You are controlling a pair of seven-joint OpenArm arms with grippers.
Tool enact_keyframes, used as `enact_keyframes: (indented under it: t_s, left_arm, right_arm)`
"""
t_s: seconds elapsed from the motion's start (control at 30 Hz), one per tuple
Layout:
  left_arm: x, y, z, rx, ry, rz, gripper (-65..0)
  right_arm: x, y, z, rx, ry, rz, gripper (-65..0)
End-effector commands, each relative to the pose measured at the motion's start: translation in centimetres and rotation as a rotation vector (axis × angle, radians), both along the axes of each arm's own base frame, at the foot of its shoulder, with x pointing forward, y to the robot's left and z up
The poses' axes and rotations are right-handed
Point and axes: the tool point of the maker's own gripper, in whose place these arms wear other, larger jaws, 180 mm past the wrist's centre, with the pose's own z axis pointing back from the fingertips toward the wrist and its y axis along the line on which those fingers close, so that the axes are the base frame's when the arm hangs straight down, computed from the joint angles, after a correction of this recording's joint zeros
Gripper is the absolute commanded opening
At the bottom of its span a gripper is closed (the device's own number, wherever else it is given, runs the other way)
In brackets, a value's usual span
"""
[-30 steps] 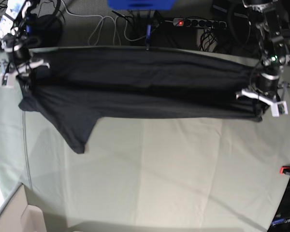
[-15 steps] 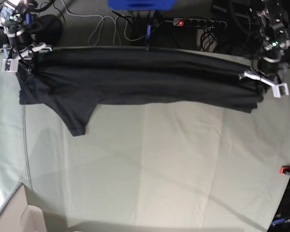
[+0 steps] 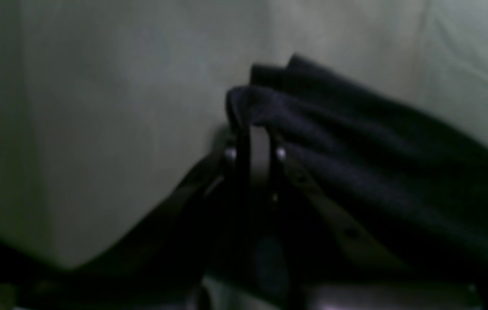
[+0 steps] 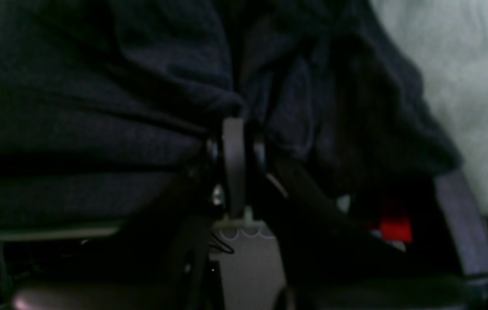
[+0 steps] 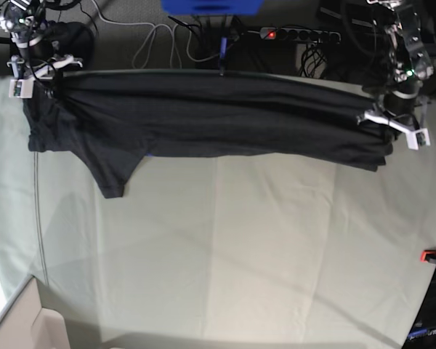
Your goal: Layout the t-shirt on the table in an organized manner, then fold the t-shirt properly
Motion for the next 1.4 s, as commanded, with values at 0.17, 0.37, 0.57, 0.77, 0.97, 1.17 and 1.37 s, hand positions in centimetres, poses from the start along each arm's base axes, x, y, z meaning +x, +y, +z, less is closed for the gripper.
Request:
enact_keyframes:
  t_s: [0.17,0.37,0.57,0.77,0.97,1.17,1.37]
  left_arm:
    - [1.2,-1.2,0.6,0.006,-0.03,-0.05,-64.5]
    - [1.1,-2.4,0.1,-0.005,-0.013,-0.081,-64.3]
    - [0.9,-2.6,-0.1,-0.007,-0.007,-0.085,-51.2]
    - [0.9,-2.5,-0.1,-0.006,-0.007,-0.082,-44.3]
    - [0.8,-2.5,-0.1,-0.005,-0.004,-0.083,-44.2]
    - [0.2,-2.4,-0.4,-0.003,0.009,-0.079,-44.2]
    - [-0.1,-2.4,-0.6,-0.004,0.017,-0.077,-44.2]
  right_arm:
    - [0.5,-1.5,1.3,-0.038,-0.032,0.008,-57.1]
    - [0.8,-2.4,2.2,-0.054,-0.06,-0.007,-37.8]
    - [2.0,-4.9,6.6,-0.086,-0.198,-0.094,-33.6]
    - [7.0,-3.0,9.8,-0.1,-0.317,-0.023,-33.6]
    - [13.9,2.4,8.7,-0.082,-0.209,0.166,-33.7]
    - [19.1,6.2,4.4,-0.108,-0.013,0.283,-33.6]
    - [20.8,8.1,0.4,-0.038,0.078,0.324,-33.6]
